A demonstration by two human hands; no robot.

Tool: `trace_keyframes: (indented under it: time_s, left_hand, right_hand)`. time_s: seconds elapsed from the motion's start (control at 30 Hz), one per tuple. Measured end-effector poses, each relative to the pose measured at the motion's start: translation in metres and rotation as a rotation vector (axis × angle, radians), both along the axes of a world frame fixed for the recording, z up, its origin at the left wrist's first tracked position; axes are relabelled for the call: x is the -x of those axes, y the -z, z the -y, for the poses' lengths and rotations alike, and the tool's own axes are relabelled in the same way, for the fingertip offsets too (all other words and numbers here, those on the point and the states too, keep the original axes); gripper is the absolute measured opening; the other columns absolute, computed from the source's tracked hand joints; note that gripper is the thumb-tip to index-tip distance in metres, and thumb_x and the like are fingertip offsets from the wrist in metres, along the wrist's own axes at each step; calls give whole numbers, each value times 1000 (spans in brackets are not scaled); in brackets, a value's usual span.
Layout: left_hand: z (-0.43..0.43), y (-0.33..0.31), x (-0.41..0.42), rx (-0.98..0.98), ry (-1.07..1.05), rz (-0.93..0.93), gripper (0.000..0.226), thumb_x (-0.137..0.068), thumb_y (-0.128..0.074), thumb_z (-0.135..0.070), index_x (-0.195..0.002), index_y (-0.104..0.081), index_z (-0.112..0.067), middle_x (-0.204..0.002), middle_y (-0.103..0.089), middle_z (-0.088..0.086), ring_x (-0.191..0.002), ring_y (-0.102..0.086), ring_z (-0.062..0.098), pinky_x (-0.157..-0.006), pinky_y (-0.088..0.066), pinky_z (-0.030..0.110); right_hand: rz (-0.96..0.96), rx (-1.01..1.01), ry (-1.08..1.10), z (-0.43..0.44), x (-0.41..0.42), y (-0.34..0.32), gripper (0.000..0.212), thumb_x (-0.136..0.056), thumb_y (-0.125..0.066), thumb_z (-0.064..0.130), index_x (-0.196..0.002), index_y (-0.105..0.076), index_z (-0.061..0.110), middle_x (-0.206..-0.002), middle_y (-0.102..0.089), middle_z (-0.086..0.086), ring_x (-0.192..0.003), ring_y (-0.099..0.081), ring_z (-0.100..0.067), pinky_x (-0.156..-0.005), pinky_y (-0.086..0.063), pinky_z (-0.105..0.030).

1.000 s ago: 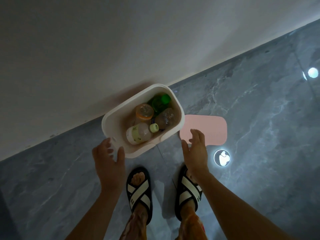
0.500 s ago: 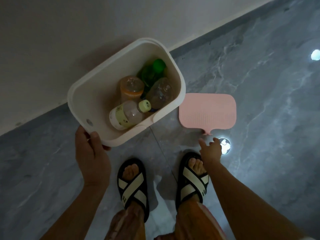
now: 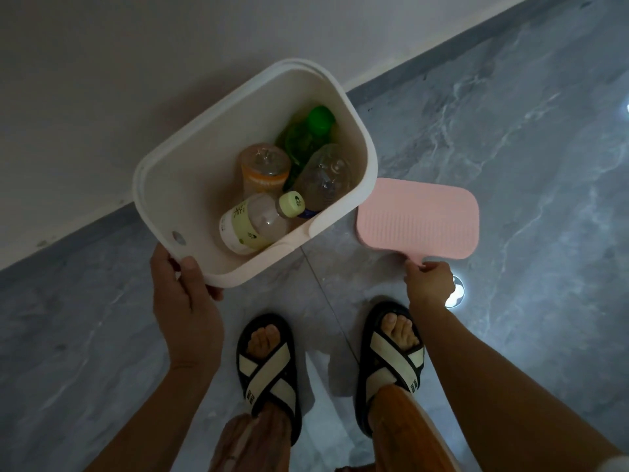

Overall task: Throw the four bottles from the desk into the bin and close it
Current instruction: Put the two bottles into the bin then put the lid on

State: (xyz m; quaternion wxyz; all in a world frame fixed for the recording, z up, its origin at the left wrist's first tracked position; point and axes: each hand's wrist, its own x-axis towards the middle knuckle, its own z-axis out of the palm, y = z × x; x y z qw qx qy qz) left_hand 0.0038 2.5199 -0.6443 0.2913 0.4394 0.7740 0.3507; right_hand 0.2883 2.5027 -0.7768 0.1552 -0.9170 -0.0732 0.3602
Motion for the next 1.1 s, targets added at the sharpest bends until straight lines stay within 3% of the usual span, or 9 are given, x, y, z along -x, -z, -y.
trace_keyframes:
  time_s: [0.13,0.23,0.33,0.47,0.6,0.73,0.8,0.9,1.1]
  left_hand:
    - [-3,-10,-3,81,-39,30,33,-100,-34,-25,-130,-42,-13,-99,-60,16,-64,-55,24,-48,-46,8]
    - [-8,-19,-5,154,-85,58,30,-99,-37,-22,-127,-45,-12,-95,-58,11,-64,-55,20,-47,-46,7]
    - [-14,-30,-6,235,-128,138,28,-98,-39,-19,-123,-47,-9,-94,-58,9,-66,-55,19,-54,-51,22]
    - [-22,-43,-3,355,-137,231,20,-97,-41,-15,-113,-51,-8,-90,-58,10,-69,-55,21,-70,-51,39]
    - [-32,-53,1,480,-116,226,26,-94,-49,-10,-119,-49,-3,-104,-62,23,-82,-62,29,-75,-54,38]
    - [-37,-60,2,529,-121,259,29,-94,-49,-15,-119,-49,1,-110,-61,25,-95,-64,36,-61,-51,27]
    - [-38,-64,2,530,-180,343,28,-96,-46,-22,-112,-53,0,-102,-61,22,-84,-63,28,-60,-50,25]
    - [-37,-69,4,535,-215,405,28,-97,-41,-32,-100,-54,-7,-91,-61,14,-80,-61,25,-74,-53,40]
    - [-36,-72,11,555,-271,508,38,-96,-36,-43,-97,-57,-11,-84,-64,8,-81,-61,22,-72,-51,33]
  right_hand:
    - [-114,-91,191,-8,5,-38,34,-73,-73,21,-94,-65,-5,-72,-65,-10,-60,-56,-20,-59,-48,-26]
    - [-225,-119,418,-15,8,-73,15,-74,-72,13,-84,-66,4,-65,-60,-2,-53,-56,-11,-38,-43,-13]
    - [-355,-150,607,-21,10,-111,14,-77,-71,10,-70,-59,7,-69,-64,-4,-63,-63,-13,-54,-52,-20]
    - [-361,-250,765,-32,8,-156,23,-77,-69,1,-93,-53,-2,-81,-62,-16,-75,-62,-20,-95,-55,-40]
    - [-407,-323,656,-46,18,-193,15,-96,-53,22,-102,-62,12,-115,-66,-18,-101,-61,-27,-103,-46,-37]
    - [-648,-418,569,-46,42,-212,33,-97,-52,13,-125,-57,-3,-108,-57,5,-75,-63,16,-63,-42,6]
    - [-597,-431,437,-42,58,-217,30,-92,-56,3,-120,-58,-9,-101,-59,1,-64,-63,16,-60,-47,2]
    - [-564,-442,439,-38,88,-224,32,-83,-65,-6,-114,-59,-7,-95,-63,-16,-80,-64,-15,-64,-56,-12]
    - [-511,-438,289,-39,124,-221,32,-77,-71,-5,-106,-63,4,-90,-67,-8,-77,-64,-15,-57,-53,-8]
